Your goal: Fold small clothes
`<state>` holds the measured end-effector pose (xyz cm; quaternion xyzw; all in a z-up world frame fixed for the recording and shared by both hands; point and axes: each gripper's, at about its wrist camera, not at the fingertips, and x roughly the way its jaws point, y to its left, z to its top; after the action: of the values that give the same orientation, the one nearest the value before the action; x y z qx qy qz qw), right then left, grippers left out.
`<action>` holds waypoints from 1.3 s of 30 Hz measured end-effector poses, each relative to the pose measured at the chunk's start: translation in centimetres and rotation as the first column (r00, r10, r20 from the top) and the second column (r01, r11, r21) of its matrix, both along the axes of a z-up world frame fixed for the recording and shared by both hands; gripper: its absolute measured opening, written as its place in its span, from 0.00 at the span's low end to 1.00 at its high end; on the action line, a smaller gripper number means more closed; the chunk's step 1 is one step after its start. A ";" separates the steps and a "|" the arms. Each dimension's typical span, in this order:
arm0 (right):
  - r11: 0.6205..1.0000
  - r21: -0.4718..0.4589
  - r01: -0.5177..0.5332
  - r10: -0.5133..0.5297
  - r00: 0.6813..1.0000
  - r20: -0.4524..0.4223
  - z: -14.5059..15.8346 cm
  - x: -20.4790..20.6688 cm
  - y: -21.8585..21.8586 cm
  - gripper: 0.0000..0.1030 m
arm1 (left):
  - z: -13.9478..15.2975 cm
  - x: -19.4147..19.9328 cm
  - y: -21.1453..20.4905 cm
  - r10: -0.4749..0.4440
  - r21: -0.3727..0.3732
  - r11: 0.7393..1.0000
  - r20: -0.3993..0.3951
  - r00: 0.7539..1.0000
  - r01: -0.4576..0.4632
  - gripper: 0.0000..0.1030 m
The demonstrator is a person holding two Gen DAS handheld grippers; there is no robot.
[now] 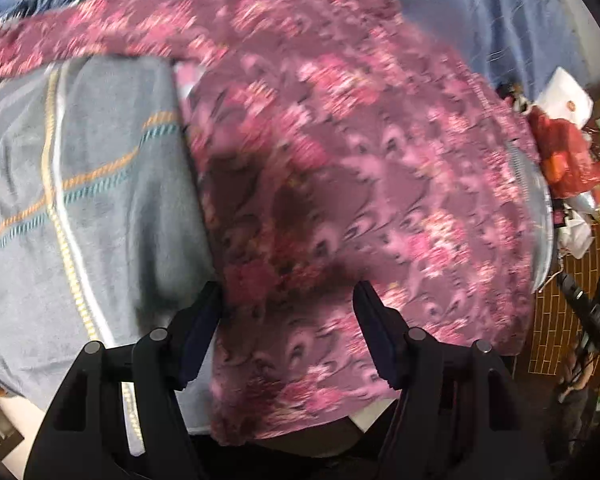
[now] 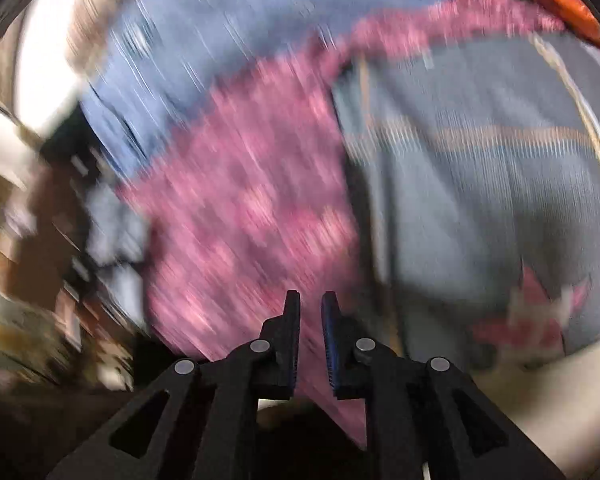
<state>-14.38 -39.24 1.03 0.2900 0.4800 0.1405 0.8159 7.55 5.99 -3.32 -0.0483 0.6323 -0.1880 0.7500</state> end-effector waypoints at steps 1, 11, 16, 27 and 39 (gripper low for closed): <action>1.000 0.018 0.017 -0.018 0.998 0.063 0.9 0.3 -0.2 0.26 | 0.5 0.3 -0.5 -0.005 -0.008 1.000 0.018 1.000 0.006 0.65; 0.976 -0.209 -0.067 0.059 0.997 -0.044 -3.7 9.9 4.6 0.21 | 0.5 3.7 -4.5 0.070 0.104 0.991 0.174 0.982 -0.089 0.65; 0.879 0.041 0.476 -0.477 0.870 0.124 1.5 10.3 -11.1 0.55 | -1.6 3.7 -4.8 0.060 0.158 0.983 0.208 0.976 -0.094 0.78; 0.624 -0.132 0.770 -0.777 0.630 -0.002 -4.6 18.6 -22.4 0.55 | -2.5 3.6 -6.5 0.003 0.202 0.978 0.227 0.974 -0.050 1.00; 0.591 -0.158 0.791 -0.780 0.610 0.135 -4.4 19.6 -22.1 0.09 | -1.1 2.9 -6.6 -0.042 0.150 0.989 0.245 0.969 0.004 1.00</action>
<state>5.22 -61.37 -3.39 0.3837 0.2933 -0.2754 0.8312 10.45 -0.65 -4.42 0.0389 0.5466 -0.1536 0.8223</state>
